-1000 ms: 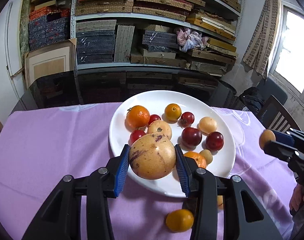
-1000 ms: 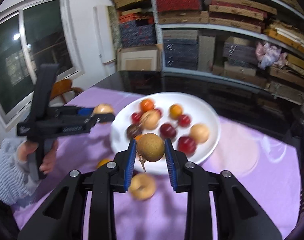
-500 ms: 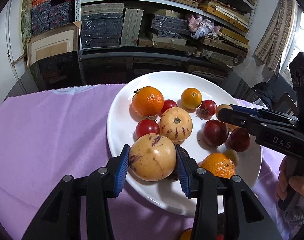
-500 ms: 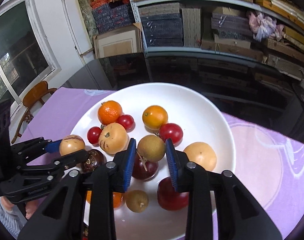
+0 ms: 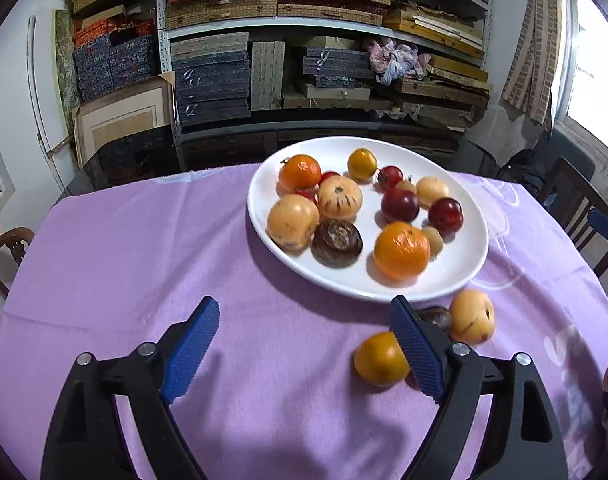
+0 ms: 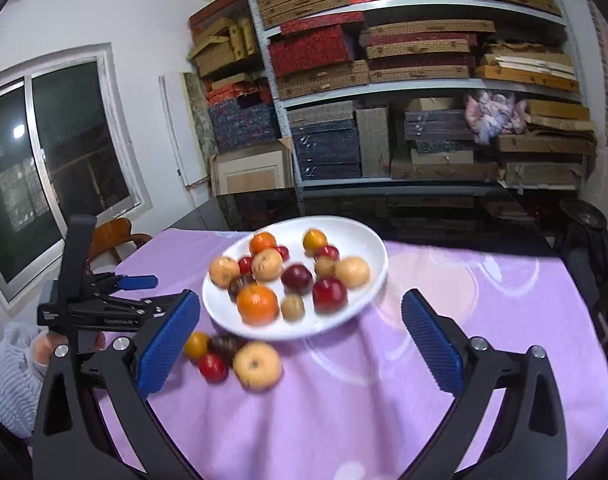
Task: Organize fruits
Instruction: 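Move the open left tool toward a round orange while the right tool approaches a red tomato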
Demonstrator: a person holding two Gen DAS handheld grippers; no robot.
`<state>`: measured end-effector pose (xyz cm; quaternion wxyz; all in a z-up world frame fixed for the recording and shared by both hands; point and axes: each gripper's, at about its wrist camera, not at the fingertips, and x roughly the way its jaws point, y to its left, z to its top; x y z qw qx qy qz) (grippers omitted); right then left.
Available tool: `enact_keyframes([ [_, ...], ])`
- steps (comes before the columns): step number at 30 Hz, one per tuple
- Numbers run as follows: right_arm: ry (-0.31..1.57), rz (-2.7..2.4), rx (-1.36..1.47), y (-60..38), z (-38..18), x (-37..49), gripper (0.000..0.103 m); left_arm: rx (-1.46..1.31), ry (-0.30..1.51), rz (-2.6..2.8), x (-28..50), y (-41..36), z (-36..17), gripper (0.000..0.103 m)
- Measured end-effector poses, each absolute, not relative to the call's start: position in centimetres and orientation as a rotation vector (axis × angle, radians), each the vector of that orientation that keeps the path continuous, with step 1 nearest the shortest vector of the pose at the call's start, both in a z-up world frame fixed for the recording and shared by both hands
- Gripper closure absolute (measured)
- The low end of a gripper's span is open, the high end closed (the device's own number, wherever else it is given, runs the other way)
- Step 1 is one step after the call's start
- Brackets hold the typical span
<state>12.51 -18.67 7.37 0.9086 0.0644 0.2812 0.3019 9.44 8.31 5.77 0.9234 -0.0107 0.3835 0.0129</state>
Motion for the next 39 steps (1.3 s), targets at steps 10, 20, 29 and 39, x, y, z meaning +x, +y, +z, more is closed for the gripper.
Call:
enact_keyframes([
  [10, 0.716, 0.598, 0.287, -21.8, 4.2, 14.0, 0.004, 0.065, 0.794, -0.021, 8.7, 5.0, 3.2, 0.015],
  [20, 0.726, 0.601, 0.247, -20.9, 4.4, 14.0, 0.004, 0.076, 0.850, 0.128, 9.7, 8.3, 1.4, 0.010],
  [29, 0.730, 0.612, 0.215, -20.2, 4.2, 13.7, 0.004, -0.050, 0.828, 0.060, 8.9, 11.3, 2.0, 0.011],
  [39, 0.709, 0.637, 0.131, -18.7, 4.5, 12.7, 0.004, -0.062, 0.881, 0.006, 7.8, 11.2, 1.3, 0.016],
])
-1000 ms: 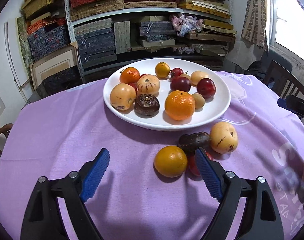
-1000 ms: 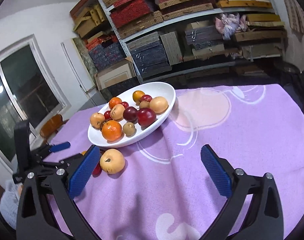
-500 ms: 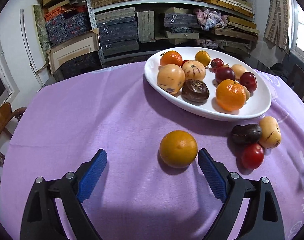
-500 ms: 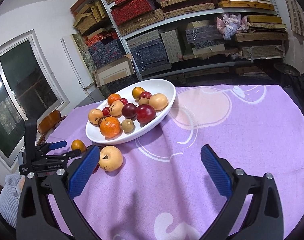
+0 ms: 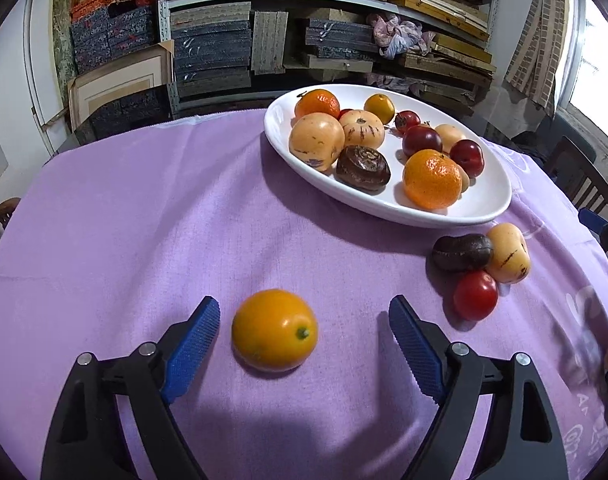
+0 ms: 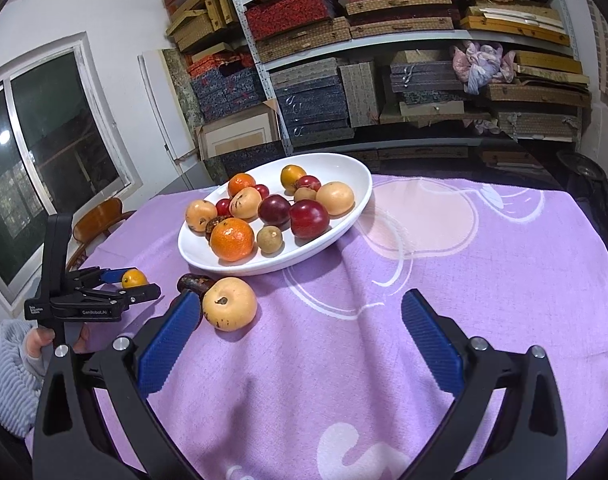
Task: Organize fruits
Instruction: 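Move the open left tool toward a round orange while the right tool approaches a red tomato, then close the left tool on the orange while the right tool closes on the red tomato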
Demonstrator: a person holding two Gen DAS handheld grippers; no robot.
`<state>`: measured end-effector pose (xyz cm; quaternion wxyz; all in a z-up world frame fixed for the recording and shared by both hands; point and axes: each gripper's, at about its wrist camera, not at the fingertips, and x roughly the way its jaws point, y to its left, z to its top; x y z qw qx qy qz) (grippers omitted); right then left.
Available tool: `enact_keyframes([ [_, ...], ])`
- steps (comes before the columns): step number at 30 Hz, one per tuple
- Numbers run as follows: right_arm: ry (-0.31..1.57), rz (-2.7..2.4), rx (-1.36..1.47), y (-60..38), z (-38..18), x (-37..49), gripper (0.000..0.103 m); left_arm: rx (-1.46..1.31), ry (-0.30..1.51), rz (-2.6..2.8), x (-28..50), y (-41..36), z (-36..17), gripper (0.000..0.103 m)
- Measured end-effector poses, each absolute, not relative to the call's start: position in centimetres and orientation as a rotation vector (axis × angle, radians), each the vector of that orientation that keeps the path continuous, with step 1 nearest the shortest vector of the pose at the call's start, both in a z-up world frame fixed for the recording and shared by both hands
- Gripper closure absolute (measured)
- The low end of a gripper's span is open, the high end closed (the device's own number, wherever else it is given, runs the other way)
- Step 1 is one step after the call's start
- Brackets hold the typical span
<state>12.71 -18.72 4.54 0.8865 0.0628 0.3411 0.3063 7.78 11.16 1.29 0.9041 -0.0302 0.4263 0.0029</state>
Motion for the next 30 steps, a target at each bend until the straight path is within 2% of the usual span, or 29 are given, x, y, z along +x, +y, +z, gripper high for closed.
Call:
enact_keyframes([
  [5, 0.718, 0.650, 0.124, -18.4, 4.2, 12.6, 0.004, -0.043, 0.907, -0.006, 6.7, 11.7, 0.9, 0.016],
  [11, 0.704, 0.677, 0.071, -17.2, 4.0, 11.9, 0.004, -0.110, 0.835, 0.012, 6.4, 12.9, 1.7, 0.016],
  [20, 0.659, 0.740, -0.041, -15.1, 4.5, 10.3, 0.004, -0.038, 0.843, -0.031, 7.5, 10.6, 1.8, 0.017],
  [25, 0.659, 0.742, -0.049, -14.9, 4.6, 10.2, 0.004, -0.114, 0.871, -0.015, 8.1, 11.9, 1.3, 0.042],
  [30, 0.660, 0.744, -0.051, -14.8, 4.6, 10.1, 0.004, -0.099, 0.864, -0.026, 7.8, 11.6, 1.4, 0.047],
])
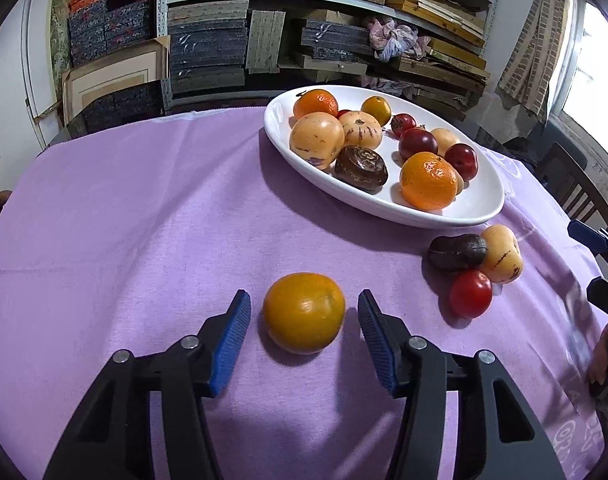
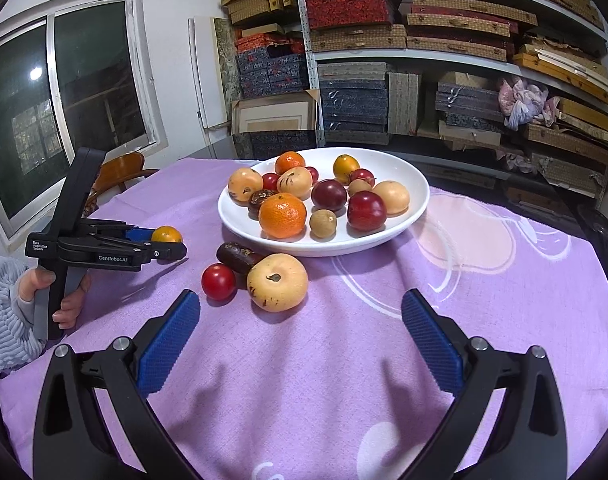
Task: Organize fruits
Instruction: 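Close the left tool on the orange while the right tool closes on the red tomato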
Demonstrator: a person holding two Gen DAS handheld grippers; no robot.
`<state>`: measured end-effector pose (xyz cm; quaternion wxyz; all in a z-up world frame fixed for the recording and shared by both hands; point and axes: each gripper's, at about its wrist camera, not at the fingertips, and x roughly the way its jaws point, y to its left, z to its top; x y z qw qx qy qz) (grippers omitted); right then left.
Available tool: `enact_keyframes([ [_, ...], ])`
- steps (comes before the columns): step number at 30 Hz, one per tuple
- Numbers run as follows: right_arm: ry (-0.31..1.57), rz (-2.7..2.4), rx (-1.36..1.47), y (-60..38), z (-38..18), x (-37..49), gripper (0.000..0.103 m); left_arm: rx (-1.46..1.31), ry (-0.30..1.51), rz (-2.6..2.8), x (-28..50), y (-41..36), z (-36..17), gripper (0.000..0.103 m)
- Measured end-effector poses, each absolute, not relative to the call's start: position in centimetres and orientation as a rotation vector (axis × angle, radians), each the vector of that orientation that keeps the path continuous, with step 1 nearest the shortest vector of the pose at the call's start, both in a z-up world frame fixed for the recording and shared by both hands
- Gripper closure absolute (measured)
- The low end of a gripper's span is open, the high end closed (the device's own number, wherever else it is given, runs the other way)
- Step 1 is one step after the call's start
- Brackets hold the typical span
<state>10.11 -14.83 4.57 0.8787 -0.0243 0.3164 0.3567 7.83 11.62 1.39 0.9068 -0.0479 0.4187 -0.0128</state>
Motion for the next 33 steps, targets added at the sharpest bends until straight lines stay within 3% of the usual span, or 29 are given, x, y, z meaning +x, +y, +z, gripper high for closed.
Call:
enact_keyframes([
  [3, 0.660, 0.751, -0.058, -14.7, 4.5, 9.9, 0.004, -0.099, 0.858, -0.026, 7.7, 11.7, 1.5, 0.047],
  [10, 0.689, 0.868, -0.089, -12.2, 4.6, 8.5, 0.004, -0.120, 0.867, -0.039, 7.8, 12.1, 1.3, 0.064],
  [12, 0.714, 0.914, -0.110, -10.7, 4.7, 8.0, 0.009, -0.122, 0.866, -0.043, 7.7, 12.1, 1.3, 0.064],
  [14, 0.766, 0.955, -0.124, -9.1, 4.4, 8.0, 0.034, -0.118, 0.866, -0.044, 7.6, 12.1, 1.3, 0.064],
  [15, 0.789, 0.970, -0.126, -8.4, 4.3, 8.0, 0.037, -0.118, 0.866, -0.045, 7.6, 12.1, 1.3, 0.064],
  [21, 0.849, 0.945, -0.183, -4.9, 3.9, 8.9, 0.039, -0.128, 0.865, -0.051, 7.5, 12.3, 1.3, 0.064],
  [25, 0.887, 0.880, -0.201, -3.2, 3.4, 10.5, 0.056, -0.135, 0.864, -0.054, 7.6, 12.4, 1.3, 0.064],
  [33, 0.944, 0.833, -0.235, -1.5, 1.3, 12.2, 0.073, -0.134, 0.864, -0.054, 7.6, 12.4, 1.3, 0.064],
])
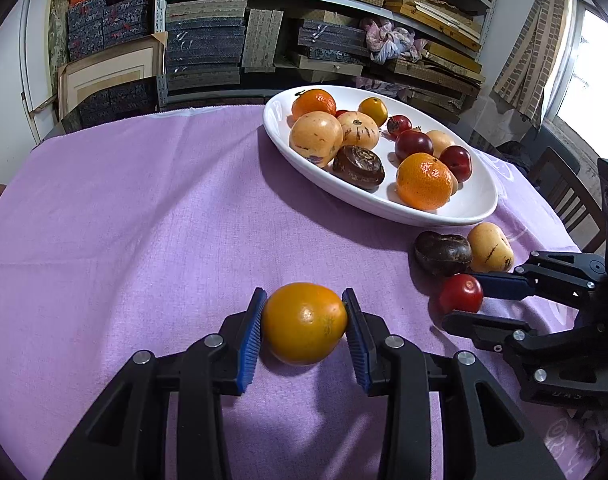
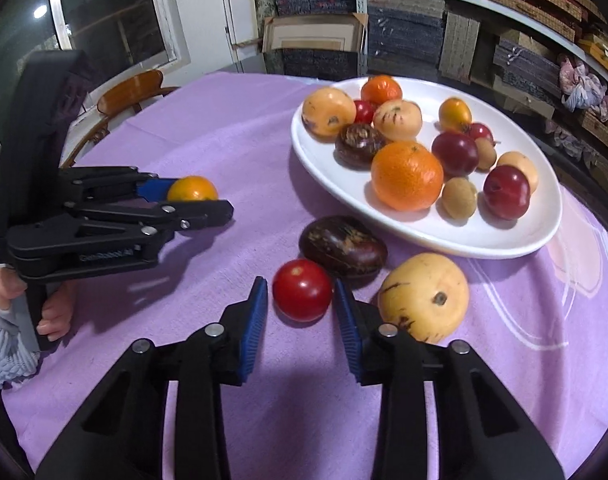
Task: Organize fruits
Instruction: 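Close the left tool on the orange while the right tool closes on the red tomato, then lift and carry the orange and tomato over the plate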
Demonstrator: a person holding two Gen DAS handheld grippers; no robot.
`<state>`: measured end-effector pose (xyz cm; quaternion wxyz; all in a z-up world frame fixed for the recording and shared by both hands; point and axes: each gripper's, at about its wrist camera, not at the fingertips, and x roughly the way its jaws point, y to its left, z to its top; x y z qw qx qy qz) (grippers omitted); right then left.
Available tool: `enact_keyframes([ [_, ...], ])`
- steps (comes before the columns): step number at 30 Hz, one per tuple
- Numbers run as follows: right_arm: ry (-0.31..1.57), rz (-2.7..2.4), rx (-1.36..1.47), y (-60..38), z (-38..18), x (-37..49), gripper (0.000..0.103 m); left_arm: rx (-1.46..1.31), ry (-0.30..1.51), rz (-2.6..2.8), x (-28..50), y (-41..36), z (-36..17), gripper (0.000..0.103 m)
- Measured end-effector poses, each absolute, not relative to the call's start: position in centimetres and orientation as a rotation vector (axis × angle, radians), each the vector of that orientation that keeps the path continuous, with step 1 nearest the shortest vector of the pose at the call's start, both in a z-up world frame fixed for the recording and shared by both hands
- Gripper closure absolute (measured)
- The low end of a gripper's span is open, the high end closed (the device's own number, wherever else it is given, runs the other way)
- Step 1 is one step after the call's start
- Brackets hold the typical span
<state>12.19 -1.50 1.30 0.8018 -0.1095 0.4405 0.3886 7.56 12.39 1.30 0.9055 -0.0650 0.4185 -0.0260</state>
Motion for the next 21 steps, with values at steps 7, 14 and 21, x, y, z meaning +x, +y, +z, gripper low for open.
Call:
enact_keyframes([
  [7, 0.934, 0.880, -0.160, -3.1, 1.8, 11.7, 0.074, -0.145, 0.837, -0.050, 7.1, 12.6, 1.7, 0.064],
  [14, 0.778, 0.801, -0.110, -8.3, 9.0, 14.1, 0.074, -0.142, 0.793, -0.075, 9.3, 11.8, 5.6, 0.064],
  [21, 0.805, 0.671, -0.054, -9.0, 10.6, 25.0, 0.074, -0.134, 0.816, -0.165, 15.7, 7.8, 8.7, 0.064],
])
